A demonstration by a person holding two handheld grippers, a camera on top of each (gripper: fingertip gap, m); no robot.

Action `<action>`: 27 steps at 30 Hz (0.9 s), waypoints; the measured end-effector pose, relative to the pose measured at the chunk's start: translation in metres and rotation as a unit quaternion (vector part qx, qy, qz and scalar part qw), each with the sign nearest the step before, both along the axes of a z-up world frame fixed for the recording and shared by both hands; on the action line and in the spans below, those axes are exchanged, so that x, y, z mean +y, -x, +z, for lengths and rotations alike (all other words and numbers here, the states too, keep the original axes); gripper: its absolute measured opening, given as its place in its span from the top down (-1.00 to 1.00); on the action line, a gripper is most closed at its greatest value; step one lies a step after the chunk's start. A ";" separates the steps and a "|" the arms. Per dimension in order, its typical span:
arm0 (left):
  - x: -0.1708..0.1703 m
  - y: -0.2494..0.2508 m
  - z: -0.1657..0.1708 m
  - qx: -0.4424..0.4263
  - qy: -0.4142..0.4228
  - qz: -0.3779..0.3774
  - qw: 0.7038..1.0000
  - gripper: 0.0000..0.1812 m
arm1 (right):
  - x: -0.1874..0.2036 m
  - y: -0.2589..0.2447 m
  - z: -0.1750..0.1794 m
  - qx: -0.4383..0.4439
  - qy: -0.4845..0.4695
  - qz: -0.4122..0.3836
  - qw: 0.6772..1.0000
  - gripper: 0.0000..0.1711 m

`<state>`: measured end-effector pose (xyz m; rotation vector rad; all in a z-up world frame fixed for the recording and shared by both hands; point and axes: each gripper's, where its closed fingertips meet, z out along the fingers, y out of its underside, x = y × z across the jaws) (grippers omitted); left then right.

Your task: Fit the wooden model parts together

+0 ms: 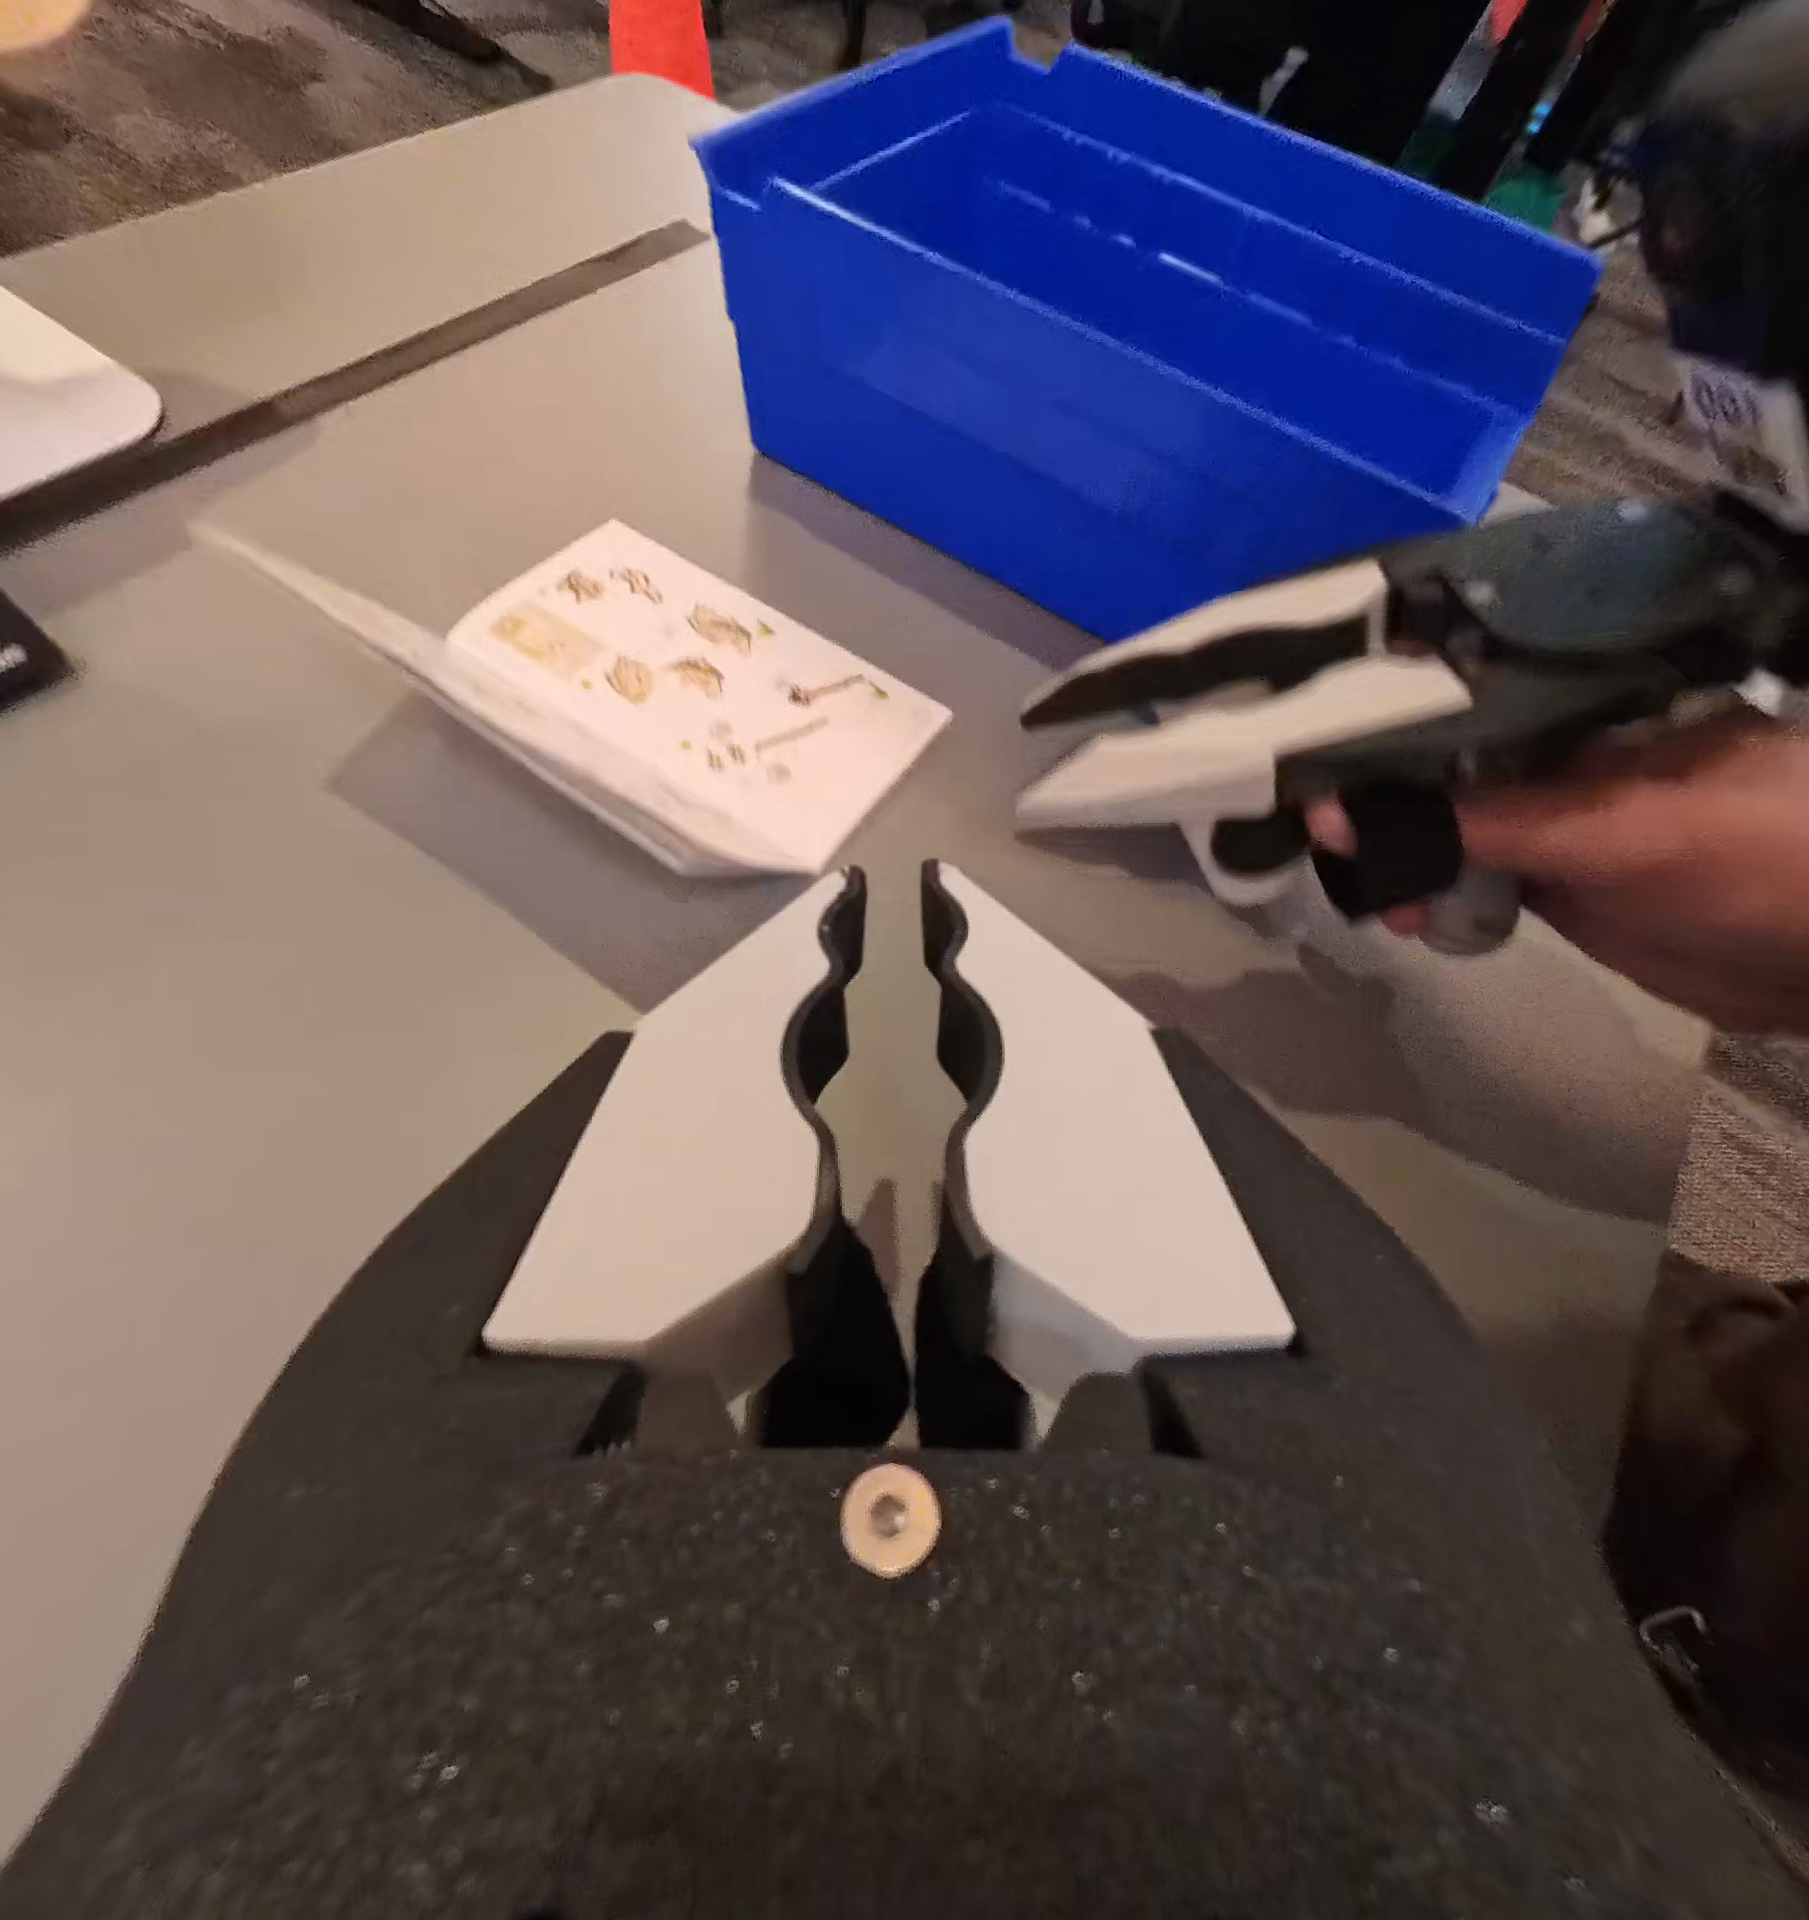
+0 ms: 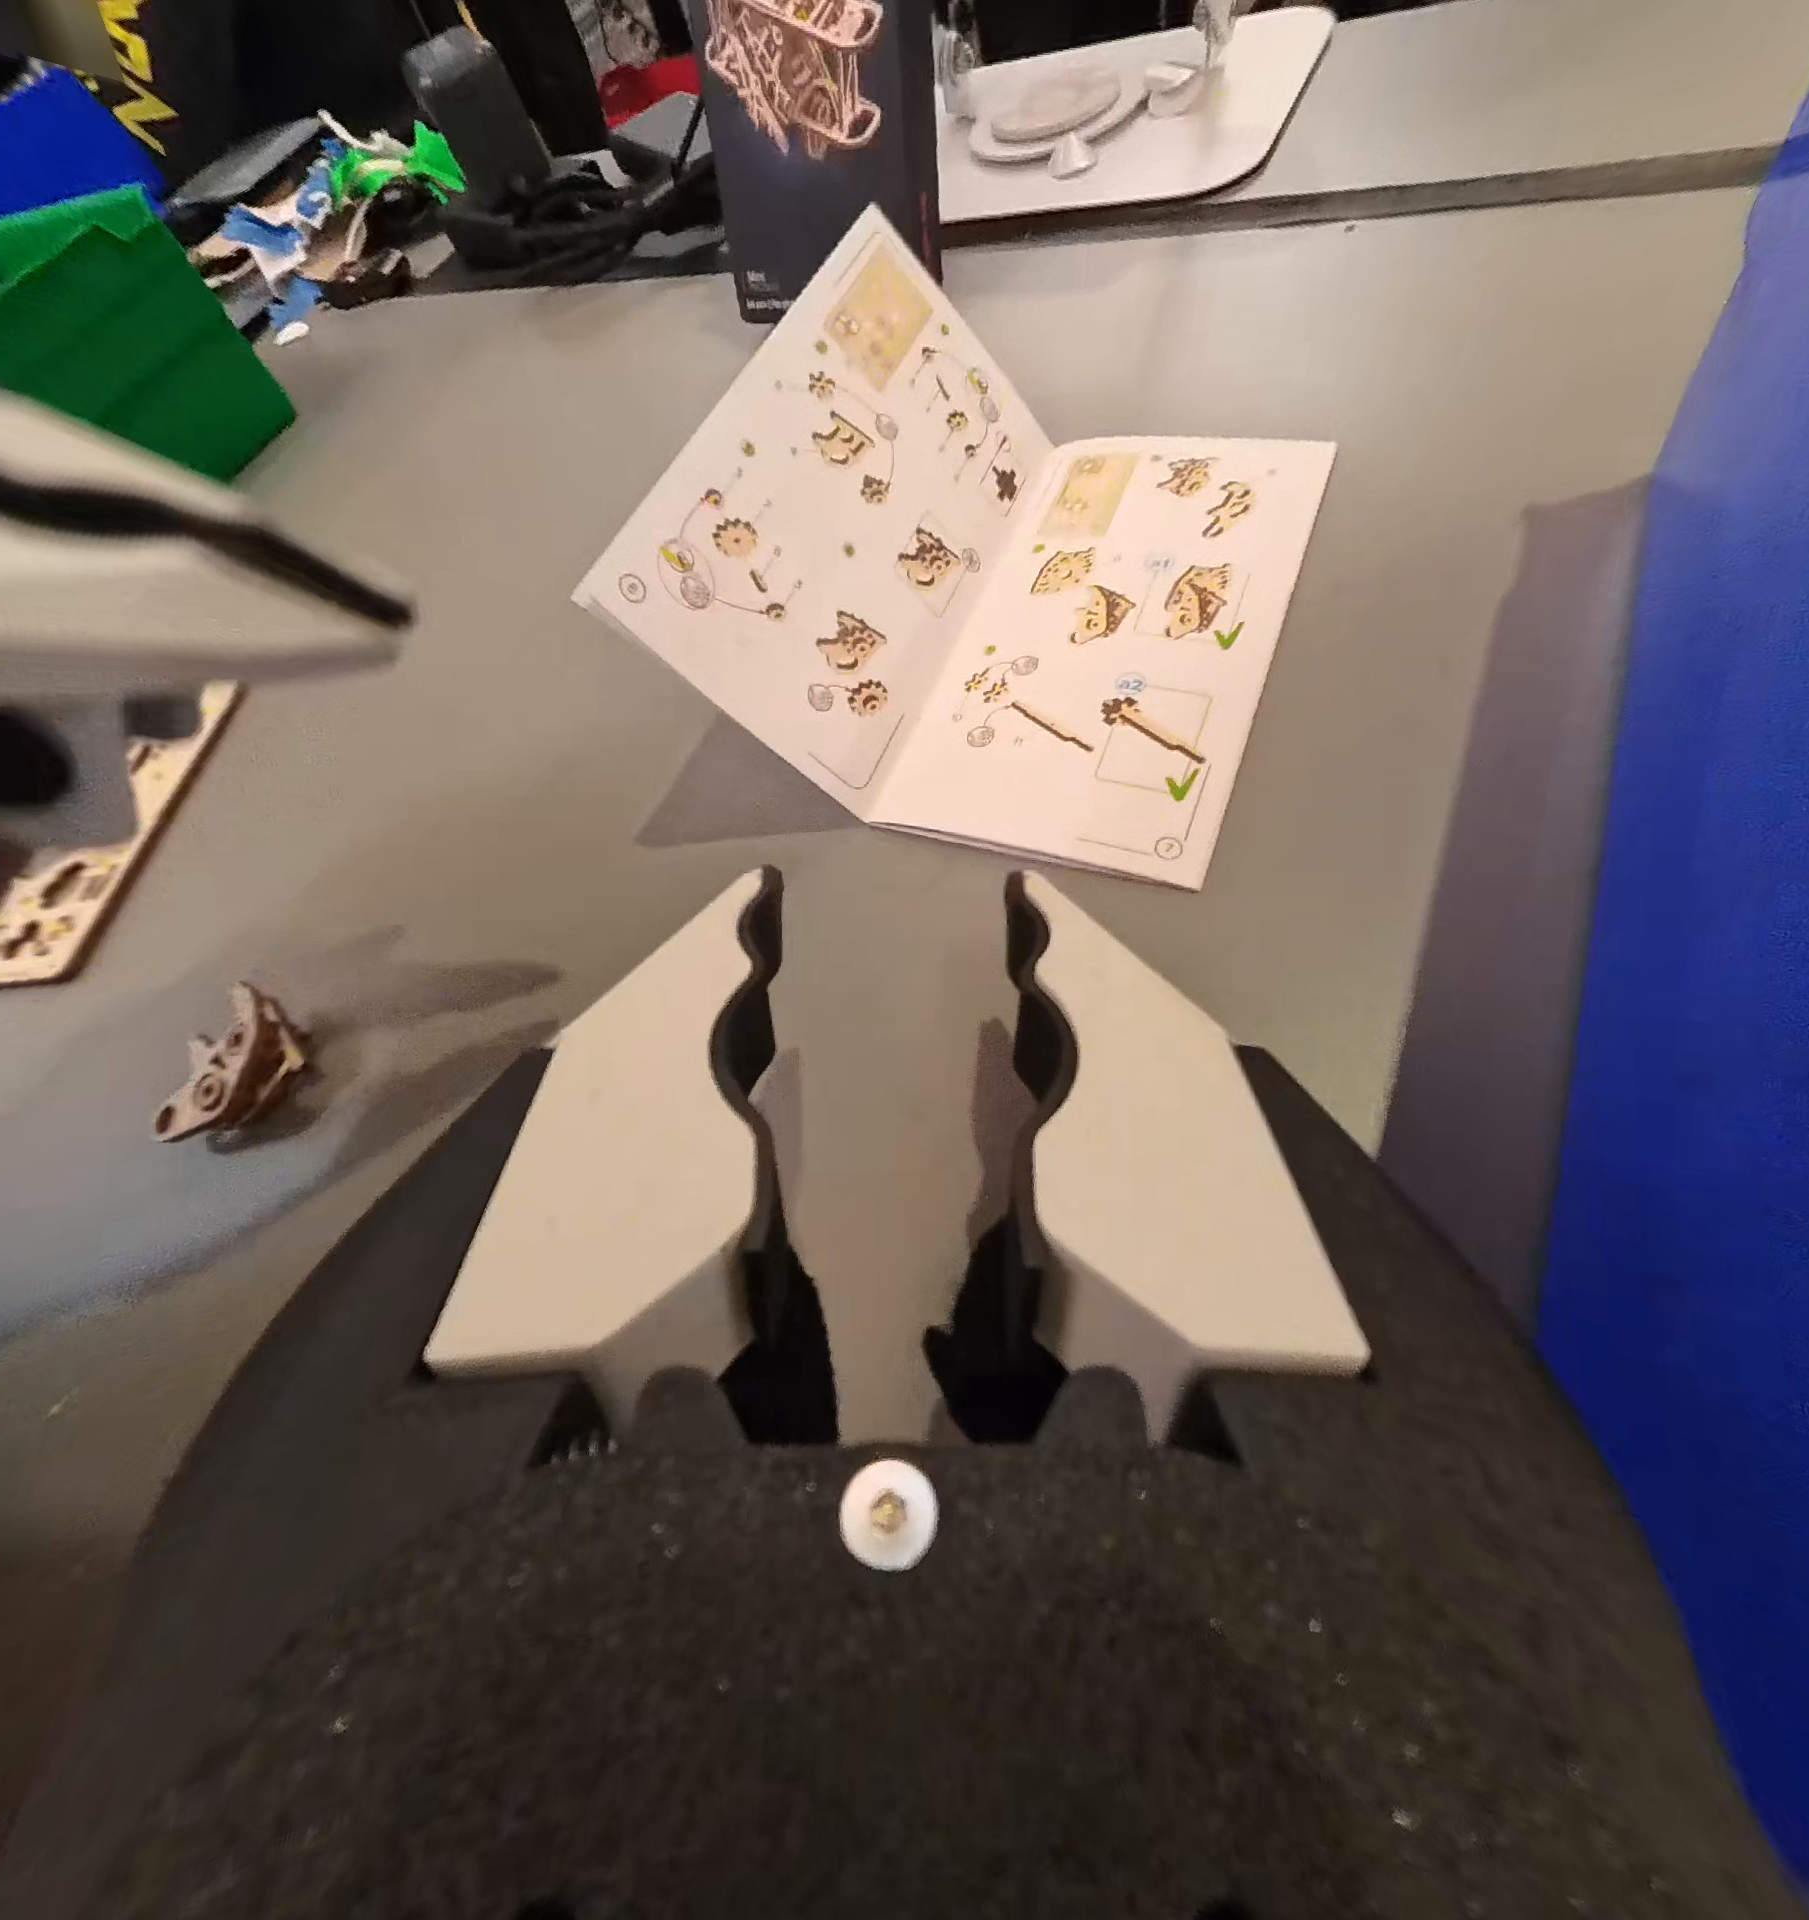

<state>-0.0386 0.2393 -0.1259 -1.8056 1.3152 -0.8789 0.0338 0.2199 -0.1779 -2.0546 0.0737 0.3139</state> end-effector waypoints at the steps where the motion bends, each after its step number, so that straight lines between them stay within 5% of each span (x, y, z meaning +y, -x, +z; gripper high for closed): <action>1: 0.011 -0.009 0.001 0.019 -0.003 0.002 1.000 0.91 | 0.003 0.001 -0.001 -0.011 -0.004 -0.003 1.000 0.50; 6: 0.062 -0.038 -0.003 0.058 -0.016 0.004 0.998 0.97 | 0.035 -0.001 0.002 -0.067 -0.029 -0.025 0.997 0.50; 12: 0.067 -0.031 -0.063 0.145 0.046 -0.033 0.988 0.98 | 0.074 -0.012 -0.026 -0.082 0.048 -0.012 0.995 0.47; 27: 0.086 -0.017 -0.097 0.200 0.061 -0.056 0.976 1.00 | 0.089 -0.025 -0.043 -0.069 0.100 -0.015 0.992 0.62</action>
